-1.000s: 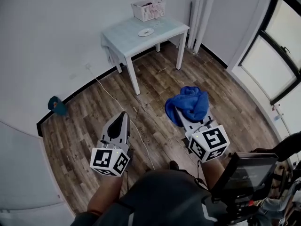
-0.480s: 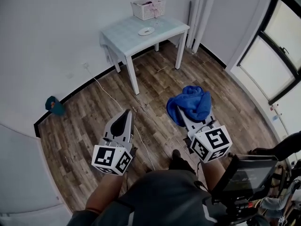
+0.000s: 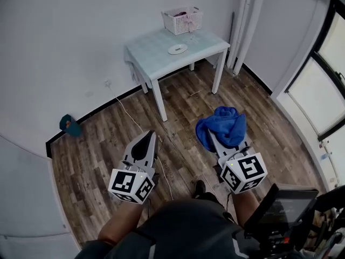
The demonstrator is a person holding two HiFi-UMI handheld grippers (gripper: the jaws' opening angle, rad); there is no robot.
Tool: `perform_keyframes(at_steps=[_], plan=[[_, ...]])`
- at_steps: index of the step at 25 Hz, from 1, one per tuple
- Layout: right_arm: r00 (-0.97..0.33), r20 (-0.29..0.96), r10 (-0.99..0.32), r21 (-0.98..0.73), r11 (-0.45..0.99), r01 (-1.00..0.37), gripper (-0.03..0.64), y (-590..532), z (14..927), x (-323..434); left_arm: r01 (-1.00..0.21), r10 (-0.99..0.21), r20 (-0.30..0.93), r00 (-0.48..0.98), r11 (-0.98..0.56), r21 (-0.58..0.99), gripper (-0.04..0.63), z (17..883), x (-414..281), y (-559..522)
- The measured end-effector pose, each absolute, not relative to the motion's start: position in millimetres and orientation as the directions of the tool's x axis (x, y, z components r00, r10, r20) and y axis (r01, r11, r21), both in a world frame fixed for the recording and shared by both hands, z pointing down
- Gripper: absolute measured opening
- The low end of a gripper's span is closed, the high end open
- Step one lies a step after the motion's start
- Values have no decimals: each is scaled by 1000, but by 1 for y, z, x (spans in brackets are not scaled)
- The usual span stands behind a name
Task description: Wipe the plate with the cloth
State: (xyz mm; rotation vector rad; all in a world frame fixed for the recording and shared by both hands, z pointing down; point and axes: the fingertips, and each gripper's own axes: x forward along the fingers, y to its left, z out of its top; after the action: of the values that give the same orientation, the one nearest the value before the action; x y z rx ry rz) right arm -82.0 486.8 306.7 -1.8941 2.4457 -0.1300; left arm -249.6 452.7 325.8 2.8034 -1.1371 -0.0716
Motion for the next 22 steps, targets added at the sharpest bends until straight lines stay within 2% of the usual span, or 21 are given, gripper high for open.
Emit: perform_keyframes(at_steps=[13,22], plan=[[-330,8,-944,-114,327,-938,133,424,306,17,-729,-727,61,684,-677,105,9,334,-144,388],[-351,28,-936,-145,344,-928,133,372,319,24,-735,-730,90,678,-672,91,9,336,-133,346]])
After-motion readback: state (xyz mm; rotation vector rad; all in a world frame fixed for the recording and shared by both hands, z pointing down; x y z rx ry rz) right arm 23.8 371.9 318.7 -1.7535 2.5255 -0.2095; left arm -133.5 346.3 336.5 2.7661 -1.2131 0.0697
